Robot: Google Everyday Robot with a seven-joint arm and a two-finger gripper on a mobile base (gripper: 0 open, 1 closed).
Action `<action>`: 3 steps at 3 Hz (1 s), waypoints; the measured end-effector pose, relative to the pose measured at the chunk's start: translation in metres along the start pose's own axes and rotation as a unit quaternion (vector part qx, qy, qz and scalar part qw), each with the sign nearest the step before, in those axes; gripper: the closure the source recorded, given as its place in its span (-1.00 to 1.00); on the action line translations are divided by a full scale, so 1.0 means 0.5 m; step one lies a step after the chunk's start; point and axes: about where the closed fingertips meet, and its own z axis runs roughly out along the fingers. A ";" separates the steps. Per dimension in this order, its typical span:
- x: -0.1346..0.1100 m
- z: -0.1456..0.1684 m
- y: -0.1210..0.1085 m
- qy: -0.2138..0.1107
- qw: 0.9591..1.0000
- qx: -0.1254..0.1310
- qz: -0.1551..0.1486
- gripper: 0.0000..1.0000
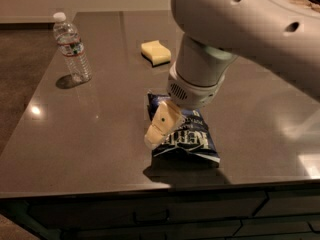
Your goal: Move blue chip bag near water bottle
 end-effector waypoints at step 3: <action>-0.026 0.050 -0.015 0.026 0.999 0.025 0.030 -0.63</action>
Offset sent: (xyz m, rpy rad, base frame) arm 0.0207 0.0061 -0.0270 -0.0829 0.0154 -0.0921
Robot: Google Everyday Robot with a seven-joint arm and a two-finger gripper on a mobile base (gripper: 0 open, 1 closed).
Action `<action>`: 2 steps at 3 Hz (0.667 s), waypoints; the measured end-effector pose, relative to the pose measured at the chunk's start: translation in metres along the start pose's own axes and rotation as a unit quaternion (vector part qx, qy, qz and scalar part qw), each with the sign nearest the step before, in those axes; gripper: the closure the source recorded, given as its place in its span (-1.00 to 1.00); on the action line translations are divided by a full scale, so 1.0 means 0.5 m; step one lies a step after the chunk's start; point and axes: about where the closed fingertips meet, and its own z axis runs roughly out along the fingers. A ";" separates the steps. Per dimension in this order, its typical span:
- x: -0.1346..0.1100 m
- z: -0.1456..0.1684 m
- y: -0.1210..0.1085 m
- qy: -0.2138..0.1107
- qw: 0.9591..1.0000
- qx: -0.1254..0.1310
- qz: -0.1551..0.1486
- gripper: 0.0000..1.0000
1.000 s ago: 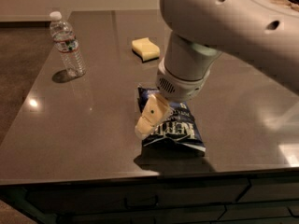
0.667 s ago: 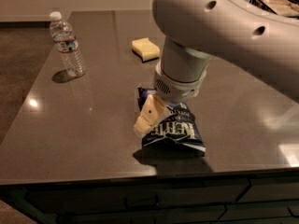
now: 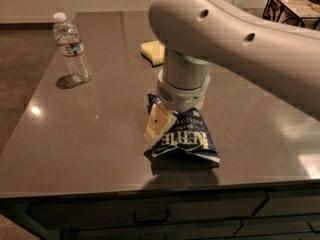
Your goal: Move blue chip bag near water bottle
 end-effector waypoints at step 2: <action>-0.019 0.016 0.000 0.005 1.000 -0.005 -0.014 0.31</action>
Offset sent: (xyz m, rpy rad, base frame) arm 0.0151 0.0139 -0.0092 -0.0034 0.0220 0.0633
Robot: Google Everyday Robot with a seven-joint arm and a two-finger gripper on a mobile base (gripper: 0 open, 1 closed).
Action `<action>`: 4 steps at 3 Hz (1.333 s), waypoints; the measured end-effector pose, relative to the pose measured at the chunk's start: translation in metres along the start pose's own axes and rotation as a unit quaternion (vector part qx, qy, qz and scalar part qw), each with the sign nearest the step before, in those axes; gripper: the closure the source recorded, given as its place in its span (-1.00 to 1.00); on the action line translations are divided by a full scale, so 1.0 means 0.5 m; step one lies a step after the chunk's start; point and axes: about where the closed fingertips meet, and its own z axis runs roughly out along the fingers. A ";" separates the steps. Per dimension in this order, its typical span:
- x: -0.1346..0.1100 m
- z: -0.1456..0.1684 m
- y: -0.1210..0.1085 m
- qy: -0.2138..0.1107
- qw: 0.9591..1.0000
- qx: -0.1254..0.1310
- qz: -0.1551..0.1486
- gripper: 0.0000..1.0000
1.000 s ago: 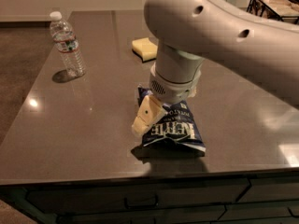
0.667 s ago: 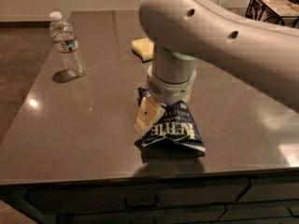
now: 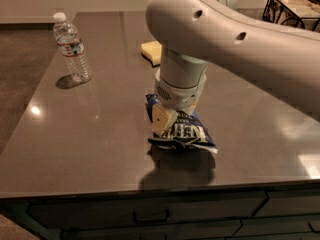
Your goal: Move blue chip bag near water bottle
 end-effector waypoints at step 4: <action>-0.006 -0.016 0.001 0.000 1.000 -0.001 -0.003 1.00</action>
Offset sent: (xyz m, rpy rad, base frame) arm 0.0244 0.0875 0.0402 0.0614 -0.0192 0.3447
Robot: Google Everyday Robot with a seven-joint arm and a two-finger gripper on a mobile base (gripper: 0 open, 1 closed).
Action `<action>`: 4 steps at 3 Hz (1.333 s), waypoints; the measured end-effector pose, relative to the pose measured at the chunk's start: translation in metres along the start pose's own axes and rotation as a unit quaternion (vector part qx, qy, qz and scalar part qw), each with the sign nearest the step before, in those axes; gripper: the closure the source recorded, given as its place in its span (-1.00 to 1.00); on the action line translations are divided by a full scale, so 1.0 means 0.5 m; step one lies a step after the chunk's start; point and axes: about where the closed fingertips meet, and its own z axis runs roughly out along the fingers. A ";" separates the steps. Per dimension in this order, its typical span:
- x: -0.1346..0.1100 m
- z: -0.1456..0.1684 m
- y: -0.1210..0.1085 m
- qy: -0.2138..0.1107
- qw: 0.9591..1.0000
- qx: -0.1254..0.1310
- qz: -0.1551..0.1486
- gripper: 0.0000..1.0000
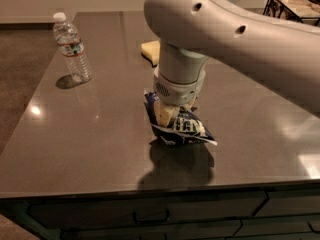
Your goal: Move blue chip bag near water bottle
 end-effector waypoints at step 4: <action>0.000 -0.002 0.000 0.000 1.000 0.000 0.000 1.00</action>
Offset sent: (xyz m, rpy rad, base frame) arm 0.0191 0.1336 0.0639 0.1329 -0.0623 0.6301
